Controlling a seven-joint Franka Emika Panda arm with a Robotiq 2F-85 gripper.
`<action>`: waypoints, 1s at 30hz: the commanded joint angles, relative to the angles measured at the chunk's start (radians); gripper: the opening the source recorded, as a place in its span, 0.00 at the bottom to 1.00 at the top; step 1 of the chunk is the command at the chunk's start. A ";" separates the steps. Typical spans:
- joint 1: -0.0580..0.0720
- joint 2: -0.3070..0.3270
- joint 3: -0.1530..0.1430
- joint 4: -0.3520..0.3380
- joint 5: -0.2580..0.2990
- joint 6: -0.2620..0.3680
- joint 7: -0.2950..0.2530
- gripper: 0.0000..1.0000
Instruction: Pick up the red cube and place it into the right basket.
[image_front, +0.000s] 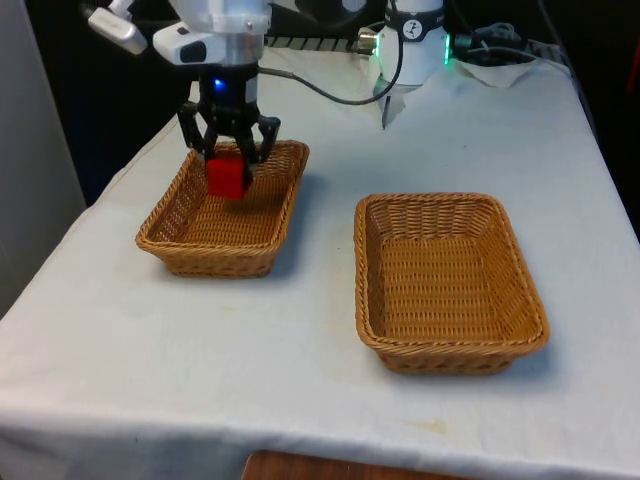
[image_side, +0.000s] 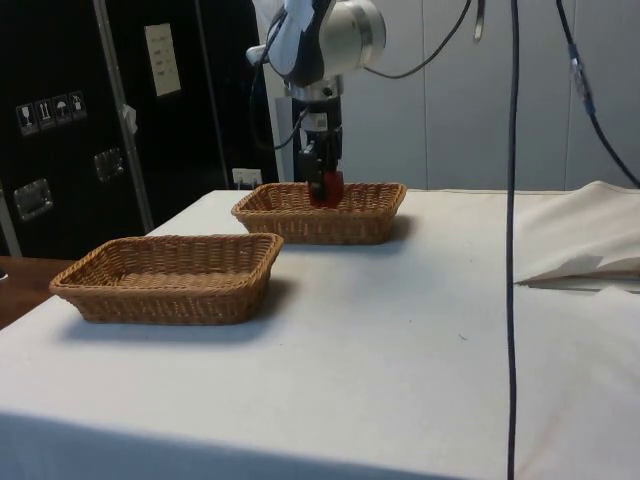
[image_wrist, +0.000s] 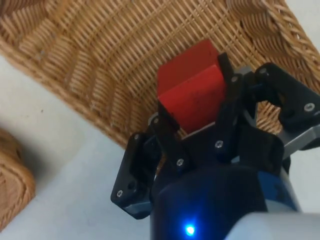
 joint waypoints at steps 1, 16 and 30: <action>-0.018 0.013 0.015 0.017 0.022 -0.002 -0.019 0.03; -0.020 0.062 0.000 0.047 0.079 -0.006 -0.050 0.46; -0.016 0.057 -0.007 0.044 0.075 -0.010 -0.048 1.00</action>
